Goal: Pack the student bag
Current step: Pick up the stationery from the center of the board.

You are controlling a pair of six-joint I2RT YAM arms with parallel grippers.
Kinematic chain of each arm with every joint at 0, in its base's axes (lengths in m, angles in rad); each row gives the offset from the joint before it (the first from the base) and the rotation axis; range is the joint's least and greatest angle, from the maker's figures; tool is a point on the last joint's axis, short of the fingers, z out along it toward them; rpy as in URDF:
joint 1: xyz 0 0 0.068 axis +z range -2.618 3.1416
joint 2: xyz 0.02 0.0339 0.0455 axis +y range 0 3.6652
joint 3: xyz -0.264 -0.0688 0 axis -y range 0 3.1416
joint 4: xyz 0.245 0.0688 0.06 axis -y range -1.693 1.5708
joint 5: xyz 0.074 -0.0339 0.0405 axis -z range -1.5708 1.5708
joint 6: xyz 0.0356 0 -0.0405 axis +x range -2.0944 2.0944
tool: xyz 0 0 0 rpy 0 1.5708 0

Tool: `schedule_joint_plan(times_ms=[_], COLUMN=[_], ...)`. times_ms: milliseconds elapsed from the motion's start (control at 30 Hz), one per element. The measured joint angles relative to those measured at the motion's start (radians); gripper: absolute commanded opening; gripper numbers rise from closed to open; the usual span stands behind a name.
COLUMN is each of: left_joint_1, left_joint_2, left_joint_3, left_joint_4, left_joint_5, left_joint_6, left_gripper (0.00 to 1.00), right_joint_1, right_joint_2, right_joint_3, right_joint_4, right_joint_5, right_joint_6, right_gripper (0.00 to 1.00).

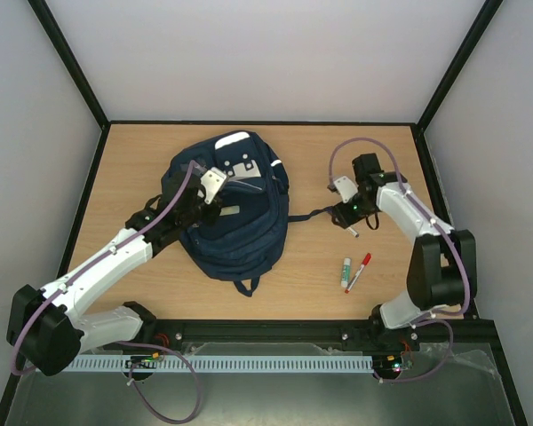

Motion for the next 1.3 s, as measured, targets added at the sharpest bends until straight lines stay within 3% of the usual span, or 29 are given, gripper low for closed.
schedule_joint_plan(times_ms=[300,567,1300], left_joint_1=[0.0,0.0,-0.028], left_joint_2=[0.0,0.0,0.0], left_joint_3=[0.0,0.0,0.0], left_joint_4=[0.0,0.0,-0.001], left_joint_5=[0.01,0.019,0.018], left_joint_6=[-0.007,-0.011,-0.011], left_gripper=[0.05,0.05,0.06], right_joint_1=[-0.206,-0.228,-0.241], right_joint_2=[0.188,0.382,0.547], right_joint_3=[0.119,0.233,0.365], right_joint_4=[0.039,0.08,0.089], right_joint_5=[0.074,0.132,0.161], right_joint_6=[0.12,0.171,0.196], right_gripper=[0.56,0.55,0.27])
